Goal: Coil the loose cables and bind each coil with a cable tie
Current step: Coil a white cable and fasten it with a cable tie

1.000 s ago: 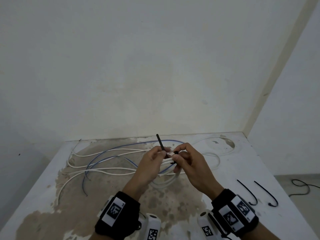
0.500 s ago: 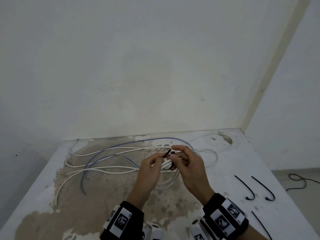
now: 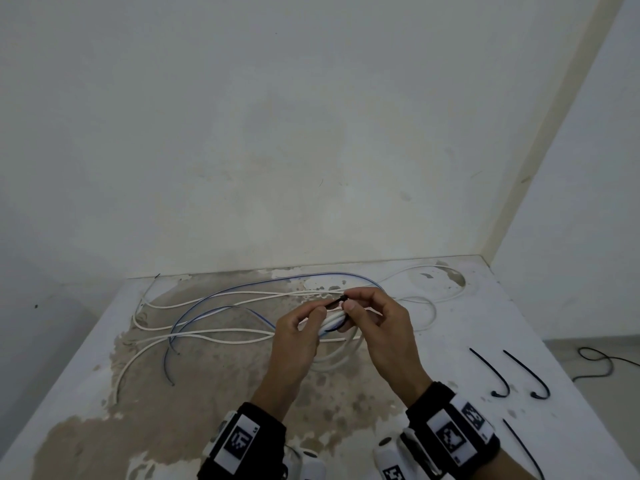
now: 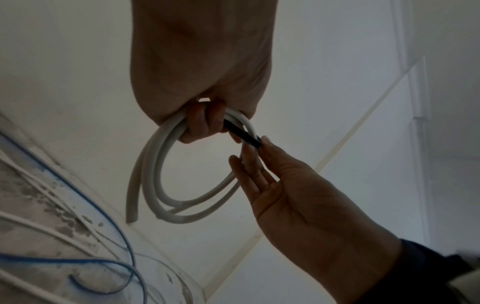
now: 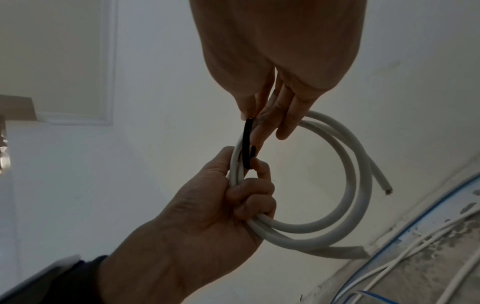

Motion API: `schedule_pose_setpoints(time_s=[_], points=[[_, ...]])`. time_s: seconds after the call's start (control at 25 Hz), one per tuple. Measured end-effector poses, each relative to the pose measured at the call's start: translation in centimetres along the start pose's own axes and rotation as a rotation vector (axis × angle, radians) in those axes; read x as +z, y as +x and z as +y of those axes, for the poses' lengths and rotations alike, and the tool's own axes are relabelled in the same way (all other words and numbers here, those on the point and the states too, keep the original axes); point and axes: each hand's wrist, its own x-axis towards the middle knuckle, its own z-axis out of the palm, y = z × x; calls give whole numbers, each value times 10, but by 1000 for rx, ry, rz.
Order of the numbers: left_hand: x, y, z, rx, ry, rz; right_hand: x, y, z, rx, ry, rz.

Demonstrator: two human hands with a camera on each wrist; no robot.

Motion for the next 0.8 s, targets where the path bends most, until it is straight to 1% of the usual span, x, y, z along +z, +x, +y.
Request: schedule_pose_setpoints(time_s=[0.24,0.36,0.52,0.6,0.68,0.8], points=[[-2,0,1,80,62,-20,-2,0,-4,27,5,-12],[-3,-2,0,106,59,-15,-3,2,-8,50,-20,-55],[-2,-5,-3,90,77,-8,-4,4,-5,128,-46,-76],[-2,-8,0,71,74,-22,-5,3,-3,143,-48,-76],[-1,-11,6,59,58,-55,-6,2,-3,108,-65,-61],[3,-15,13,64,49,-94,-6,-1,-4,-19,-198,4]])
